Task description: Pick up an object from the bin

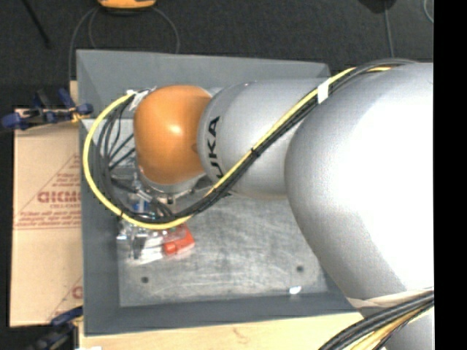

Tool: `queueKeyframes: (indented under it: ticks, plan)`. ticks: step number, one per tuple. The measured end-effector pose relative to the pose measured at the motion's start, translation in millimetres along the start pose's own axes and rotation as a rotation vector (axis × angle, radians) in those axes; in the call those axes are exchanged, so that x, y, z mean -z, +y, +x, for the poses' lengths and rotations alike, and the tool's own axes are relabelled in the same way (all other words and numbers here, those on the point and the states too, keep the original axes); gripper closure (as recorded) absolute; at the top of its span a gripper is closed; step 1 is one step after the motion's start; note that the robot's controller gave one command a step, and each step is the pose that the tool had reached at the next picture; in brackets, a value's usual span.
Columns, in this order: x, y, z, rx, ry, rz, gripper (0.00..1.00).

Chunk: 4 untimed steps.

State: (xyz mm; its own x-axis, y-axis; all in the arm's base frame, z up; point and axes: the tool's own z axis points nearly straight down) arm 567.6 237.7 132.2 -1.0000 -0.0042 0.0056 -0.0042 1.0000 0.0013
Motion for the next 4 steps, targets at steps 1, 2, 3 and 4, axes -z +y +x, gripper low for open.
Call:
queueKeyframes:
  ticks: [1, 2, 3, 4]
  plan:
    - [-59.1, -37.1, 12.2, 0.132, -0.020, -0.002, 0.00]
    - [-56.5, -35.8, 10.1, 0.130, -0.013, -0.004, 0.00]
    - [-55.3, -35.1, 8.7, 0.125, -0.012, -0.003, 0.00]
    - [-54.7, -34.9, 7.3, 0.119, -0.013, -0.004, 0.00]
